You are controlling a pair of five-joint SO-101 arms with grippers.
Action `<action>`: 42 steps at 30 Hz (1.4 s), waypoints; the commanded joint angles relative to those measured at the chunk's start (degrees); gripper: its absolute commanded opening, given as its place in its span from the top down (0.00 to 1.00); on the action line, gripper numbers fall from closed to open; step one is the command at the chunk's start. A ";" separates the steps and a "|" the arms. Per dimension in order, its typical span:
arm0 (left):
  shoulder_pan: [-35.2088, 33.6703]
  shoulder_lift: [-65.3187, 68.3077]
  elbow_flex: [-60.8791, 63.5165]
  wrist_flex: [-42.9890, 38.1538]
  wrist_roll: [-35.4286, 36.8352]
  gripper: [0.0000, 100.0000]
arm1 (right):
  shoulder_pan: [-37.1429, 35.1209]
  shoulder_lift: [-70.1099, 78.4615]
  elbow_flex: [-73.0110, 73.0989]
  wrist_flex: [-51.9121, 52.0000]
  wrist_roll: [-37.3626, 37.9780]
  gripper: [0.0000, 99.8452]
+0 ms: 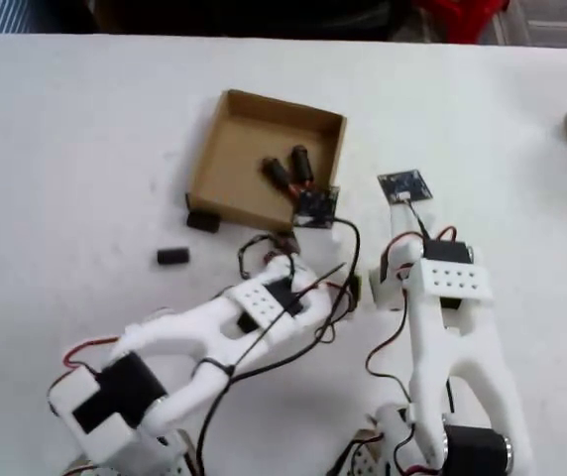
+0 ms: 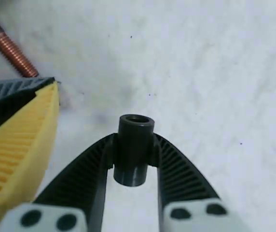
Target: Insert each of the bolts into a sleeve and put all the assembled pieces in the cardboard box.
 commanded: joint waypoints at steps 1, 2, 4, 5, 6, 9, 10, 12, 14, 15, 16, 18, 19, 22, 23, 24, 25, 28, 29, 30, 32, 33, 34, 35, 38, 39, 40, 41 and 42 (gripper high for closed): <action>-0.40 3.82 -5.36 0.62 0.79 0.98 | 0.04 -0.31 -2.37 -0.75 0.44 0.98; -0.57 5.14 -7.03 2.73 0.79 0.98 | 0.04 -0.31 -2.37 -0.75 0.44 0.98; -0.22 6.55 -9.41 7.56 0.35 0.98 | 0.04 -0.22 -2.37 -0.84 0.44 0.98; -0.22 6.46 -9.93 9.76 0.26 0.98 | 0.04 -0.22 -2.37 -0.84 0.44 0.98; -0.04 6.20 -9.93 11.25 0.26 0.98 | 0.04 -0.22 -2.37 -0.84 0.44 0.98; 1.10 4.70 -8.70 16.09 -0.62 0.98 | 0.04 -0.22 -2.46 -0.84 0.44 0.98; 1.63 3.82 -8.00 17.58 -2.11 0.98 | 0.04 -0.22 -2.46 -0.84 0.44 0.98; 2.59 1.71 -5.98 19.87 -6.42 0.98 | -0.13 -0.22 -2.46 -0.84 0.53 0.98; 3.38 -0.84 -3.52 21.98 -9.67 0.98 | -0.84 -0.22 -2.37 -0.84 0.53 0.98; 3.47 -2.15 -2.20 22.95 -10.81 0.98 | -1.19 -0.22 -2.29 -0.84 0.53 0.98; 3.38 -3.56 -0.88 23.91 -11.78 0.98 | -1.36 -0.22 -2.20 -0.84 0.53 0.98; 3.03 -7.08 1.23 26.02 -13.89 0.98 | -1.45 -0.22 -2.20 -0.84 0.53 0.98; 3.03 -9.10 2.20 27.16 -15.30 0.98 | -1.45 -0.22 -2.20 -0.84 0.53 0.98; 3.12 -16.66 5.10 31.21 -17.85 0.98 | -1.45 -0.22 -2.11 -0.84 0.53 0.98; 3.12 -19.74 6.24 32.00 -17.85 0.98 | -1.45 -0.22 -2.11 -0.84 0.53 0.98; 3.12 -23.16 7.65 32.53 -17.85 0.98 | -1.45 -0.22 -2.11 -0.84 0.53 0.98; 3.12 -26.68 9.49 32.79 -18.02 0.98 | -1.45 -0.22 -2.11 -0.84 0.53 0.98; 3.82 -38.11 15.47 34.46 -19.34 0.97 | -1.45 -0.22 -2.11 -0.84 0.53 0.98; 4.70 -41.45 16.88 36.57 -22.42 0.97 | -1.45 -0.22 -2.11 -0.84 0.53 0.98; 5.23 -44.62 17.85 38.51 -26.64 0.97 | -1.45 -0.22 -2.11 -0.75 0.53 0.98; 5.93 -49.36 19.25 41.14 -31.56 0.97 | -1.45 -0.22 -2.11 -0.75 0.53 0.98; 5.93 -50.68 20.13 41.23 -30.42 0.97 | -1.45 -0.13 -2.02 -0.75 0.53 0.98; 5.93 -51.03 21.10 40.88 -28.57 0.97 | -1.45 -0.13 -2.02 -0.75 0.53 0.98; 5.93 -50.95 21.98 40.00 -27.16 0.97 | -1.45 -0.13 -2.02 -0.75 0.53 0.98; 7.16 -46.99 23.91 35.34 -24.88 0.97 | -1.45 -0.13 -2.02 -0.75 0.44 0.98; 7.96 -44.53 24.09 34.11 -24.09 0.97 | -1.45 -0.13 -2.02 -0.75 0.44 0.98; 8.66 -41.54 23.91 33.05 -23.12 0.97 | -1.45 -0.13 -2.02 -0.75 0.44 0.98; 8.92 -38.29 23.30 32.18 -22.15 0.98 | -1.45 -0.13 -2.02 -0.75 0.44 0.98; 8.92 -34.77 22.33 31.12 -21.27 0.98 | -1.36 -0.13 -2.02 -0.75 0.35 0.98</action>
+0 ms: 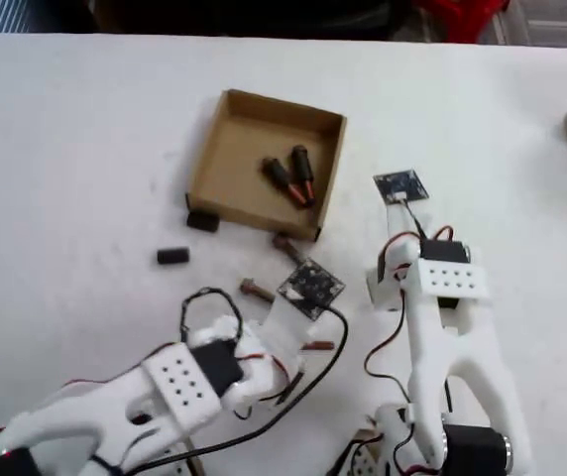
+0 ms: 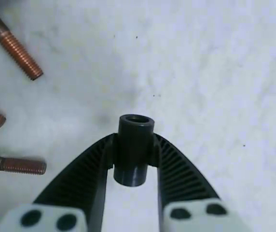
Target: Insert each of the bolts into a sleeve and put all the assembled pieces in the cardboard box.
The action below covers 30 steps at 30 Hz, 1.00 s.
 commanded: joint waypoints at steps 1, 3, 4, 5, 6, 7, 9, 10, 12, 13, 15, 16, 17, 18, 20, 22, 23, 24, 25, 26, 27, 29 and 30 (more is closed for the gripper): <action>1.10 10.77 -3.08 -4.22 3.69 0.98 | -0.48 -0.31 -2.02 -0.75 0.44 0.98; -1.36 17.19 -6.07 -4.31 4.13 0.98 | -0.40 -0.31 -2.02 -0.75 0.44 0.98; -2.77 20.26 -7.65 -4.31 4.13 0.98 | -0.40 -0.31 -2.02 -0.75 0.44 0.98; -4.44 22.90 -9.14 -4.22 4.13 0.98 | -0.40 -0.31 -2.02 -0.75 0.44 0.98; -6.11 25.10 -10.55 -4.22 4.13 0.98 | -0.40 -0.31 -2.02 -0.75 0.44 0.98; -7.60 27.03 -11.96 -3.96 4.13 0.98 | -0.48 -0.31 -2.02 -0.75 0.44 0.98; -10.07 29.67 -15.03 -2.02 4.13 0.98 | -0.48 -0.31 -2.02 -0.75 0.44 0.98; -11.47 30.46 -16.18 -1.58 4.22 0.98 | -0.48 -0.31 -2.02 -0.75 0.44 0.98; -14.81 31.60 -18.02 -1.32 4.22 0.98 | -0.48 -0.31 -2.02 -0.75 0.53 0.98; -16.57 31.87 -18.73 -1.41 4.57 0.98 | -0.48 -0.31 -2.02 -0.75 0.53 0.98; -19.91 31.87 -20.31 -1.49 7.38 0.98 | -0.48 -0.31 -2.02 -0.75 0.53 0.98; -21.41 31.87 -21.27 -1.58 8.88 0.98 | -0.48 -0.31 -2.02 -0.75 0.62 0.98; -22.99 32.13 -22.24 -2.37 10.02 0.98 | -0.57 -0.31 -2.02 -0.75 0.62 0.98; -24.48 32.22 -22.68 -4.22 11.08 0.98 | -0.57 -0.31 -2.02 -0.75 0.62 0.98; -27.12 32.57 -21.63 -10.64 12.40 0.98 | -0.57 -0.31 -2.02 -0.75 0.62 0.98; -27.91 33.45 -19.96 -17.23 12.66 0.98 | -0.57 -0.31 -2.02 -0.75 0.62 0.98; -27.91 33.98 -19.43 -19.08 12.66 0.98 | -0.57 -0.31 -2.02 -0.75 0.62 0.98; -27.91 33.98 -19.25 -19.43 12.75 0.98 | -0.57 -0.31 -2.02 -0.75 0.62 0.98; -27.82 33.98 -19.25 -19.25 12.75 0.98 | -0.57 -0.31 -2.02 -0.75 0.62 0.98; -27.82 33.98 -19.25 -19.16 12.84 0.98 | -0.57 -0.31 -2.02 -0.75 0.62 0.98; -27.82 33.45 -19.34 -18.46 13.27 0.98 | -0.57 -0.31 -2.02 -0.75 0.62 0.98; -27.21 29.93 -19.25 -15.65 16.26 0.98 | -0.57 -0.31 -2.02 -0.75 0.62 0.98; -26.24 27.12 -19.08 -13.45 17.58 0.98 | -0.57 -0.31 -2.02 -0.75 0.62 0.98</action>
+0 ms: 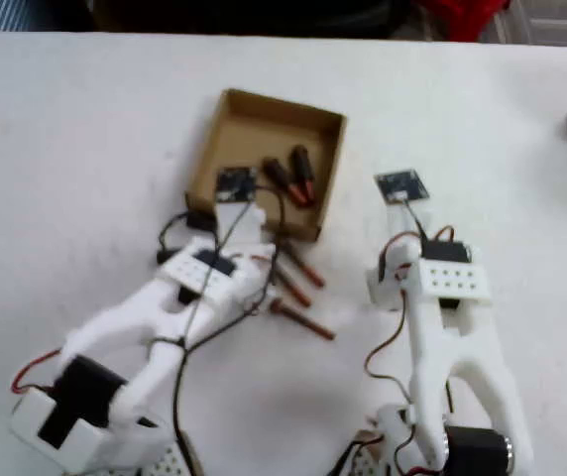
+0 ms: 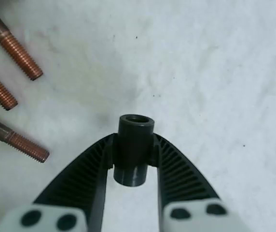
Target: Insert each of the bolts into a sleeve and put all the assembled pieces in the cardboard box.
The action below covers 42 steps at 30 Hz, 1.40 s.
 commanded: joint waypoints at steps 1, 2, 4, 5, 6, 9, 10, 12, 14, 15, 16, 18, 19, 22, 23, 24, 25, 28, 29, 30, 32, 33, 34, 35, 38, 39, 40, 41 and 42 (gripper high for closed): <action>2.15 -9.27 -0.18 5.36 4.57 0.98 | -0.57 -0.31 -2.02 -0.75 0.62 0.98; 4.00 -12.79 -0.09 8.18 5.45 0.97 | -0.57 -0.31 -2.02 -0.75 0.62 0.98; 8.13 -19.56 0.70 13.19 7.47 0.97 | -0.57 -0.31 -2.02 -0.75 0.62 0.98; 9.89 -22.55 1.76 13.98 9.23 0.97 | -0.57 -0.31 -2.02 -0.75 0.62 0.98; 11.12 -24.92 3.34 13.63 10.99 0.95 | -0.57 -0.31 -2.02 -0.75 0.62 0.98; 12.44 -26.33 8.70 8.09 12.48 0.80 | -0.57 -0.31 -2.02 -0.75 0.62 0.98; 13.14 -25.71 9.93 7.12 12.75 0.74 | -0.57 -0.31 -2.02 -0.75 0.62 0.98; 15.08 -23.78 10.73 6.68 13.36 0.68 | -0.57 -0.31 -2.02 -0.75 0.62 0.98; 16.84 -21.67 10.11 7.47 13.36 0.70 | -0.57 -0.31 -2.02 -0.75 0.62 0.98; 17.36 -20.44 9.32 7.91 13.36 0.72 | -0.57 -0.31 -2.02 -0.75 0.62 0.98; 17.54 -19.30 8.35 8.44 13.36 0.74 | -0.57 -0.31 -2.02 -0.75 0.62 0.98; 17.54 -17.01 6.07 10.55 13.27 0.76 | -0.57 -0.31 -2.02 -0.75 0.62 0.98; 17.63 -15.60 4.92 11.69 13.27 0.76 | -0.57 -0.31 -2.02 -0.75 0.62 0.98; 17.63 -10.24 1.76 13.89 13.27 0.75 | -0.57 -0.31 -2.02 -0.75 0.70 0.98; 17.63 -8.13 0.70 14.42 13.27 0.74 | -0.57 -0.31 -2.02 -0.75 0.70 0.98; 17.54 -6.11 -0.35 14.77 13.27 0.73 | -0.57 -0.31 -2.02 -0.75 0.70 0.98; 17.36 -4.09 -1.41 15.12 13.27 0.72 | -0.57 -0.31 -2.02 -0.75 0.70 0.98; 17.19 0.40 -3.78 14.68 13.63 0.72 | -0.57 -0.31 -2.02 -0.75 0.70 0.98; 16.84 1.54 -4.48 14.59 13.71 0.72 | -0.57 -0.31 -2.02 -0.75 0.70 0.98; 16.13 2.42 -5.27 14.51 14.33 0.72 | -0.57 -0.31 -2.02 -0.75 0.70 0.98; 13.93 3.56 -6.07 12.66 15.91 0.72 | -0.57 -0.31 -1.93 -0.75 0.70 0.98; 12.53 3.91 -6.15 11.52 16.18 0.72 | -0.57 -0.31 -1.93 -0.75 0.70 0.98; 11.38 4.26 -6.15 10.46 16.09 0.72 | -0.57 -0.31 -1.93 -0.75 0.70 0.98; 10.59 4.53 -6.15 9.67 16.09 0.72 | -0.57 -0.31 -1.93 -0.75 0.70 0.98; 10.33 5.76 -6.42 9.32 16.09 0.72 | -0.84 -0.31 -1.41 -0.75 0.70 0.98; 10.42 6.20 -6.51 9.32 16.09 0.72 | -1.27 -0.31 -1.32 -0.75 0.70 0.98; 10.42 6.73 -6.51 9.05 16.09 0.72 | -1.71 -0.31 -1.23 -0.75 0.70 0.98; 10.42 7.08 -6.68 8.97 16.09 0.72 | -1.89 -0.31 -1.23 -0.75 0.70 0.98; 10.42 7.60 -7.30 9.41 16.09 0.72 | -1.98 -0.31 -1.23 -0.75 0.70 0.98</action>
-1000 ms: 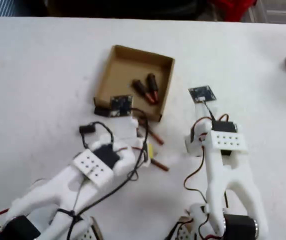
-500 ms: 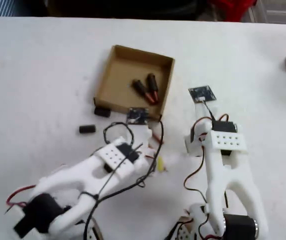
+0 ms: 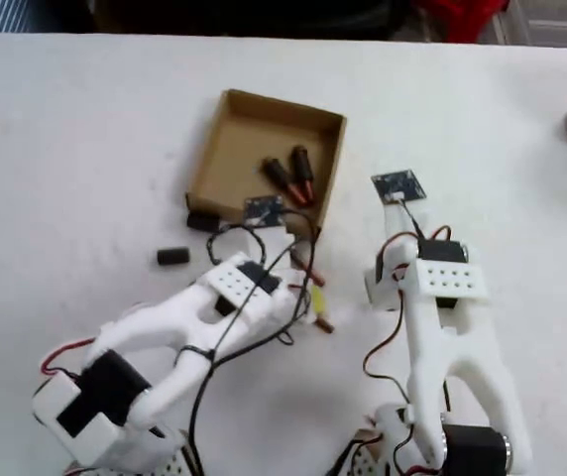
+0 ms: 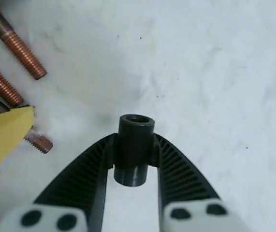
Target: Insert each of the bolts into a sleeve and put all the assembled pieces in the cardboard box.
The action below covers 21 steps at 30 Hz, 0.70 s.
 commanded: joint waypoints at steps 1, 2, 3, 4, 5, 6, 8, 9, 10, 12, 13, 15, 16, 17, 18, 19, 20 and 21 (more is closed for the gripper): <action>-1.27 1.80 -2.37 -0.88 0.62 0.72 | -1.27 -0.31 -1.23 -0.75 0.70 0.98; -1.27 1.98 -2.55 -0.79 0.09 0.73 | -1.19 -0.31 -1.23 -0.75 0.70 0.98; -1.27 1.98 -2.55 -0.79 -1.05 0.74 | -1.10 -0.31 -1.23 -0.75 0.70 0.98; -1.27 2.07 -2.55 -0.35 -2.02 0.77 | -1.10 -0.31 -1.23 -0.75 0.70 0.98; -1.27 1.98 -2.73 0.53 -2.90 0.82 | -1.10 -0.31 -1.23 -0.75 0.70 0.98; -1.36 1.98 -2.90 1.23 -3.60 0.87 | -1.10 -0.31 -1.23 -0.75 0.70 0.98; -1.63 1.98 -2.99 1.49 -4.92 0.99 | -1.10 -0.31 -1.23 -0.75 0.70 0.98; -1.63 1.98 -2.99 1.67 -5.54 0.98 | -1.10 -0.31 -1.23 -0.75 0.70 0.98; -1.63 1.98 -2.99 1.85 -5.80 0.95 | -1.10 -0.31 -1.23 -0.75 0.70 0.98; -1.63 1.98 -2.81 2.02 -6.33 0.92 | -1.10 -0.31 -1.23 -0.75 0.70 0.98; -1.63 1.89 -2.64 2.46 -6.33 0.93 | -1.10 -0.31 -1.23 -0.75 0.70 0.98; -1.63 1.89 -3.25 5.63 -8.18 0.93 | -1.10 -0.31 -1.23 -0.75 0.70 0.98; -1.63 1.80 -3.87 7.30 -10.02 0.93 | -1.10 -0.31 -1.23 -0.75 0.70 0.98; -1.63 1.36 -4.13 8.79 -11.25 0.93 | -1.10 -0.31 -1.23 -0.75 0.70 0.98; -1.63 0.66 -4.31 9.85 -12.22 0.93 | -1.10 -0.31 -1.23 -0.75 0.70 0.98; -1.63 -0.22 -4.31 10.37 -12.57 0.93 | -1.10 -0.31 -1.23 -0.75 0.70 0.98; -1.80 -1.19 -3.78 10.55 -12.66 0.93 | -1.19 -0.31 -1.23 -0.75 0.70 0.98; -2.33 -2.33 -2.99 10.37 -12.84 0.92 | -1.27 -0.31 -1.23 -0.75 0.70 0.98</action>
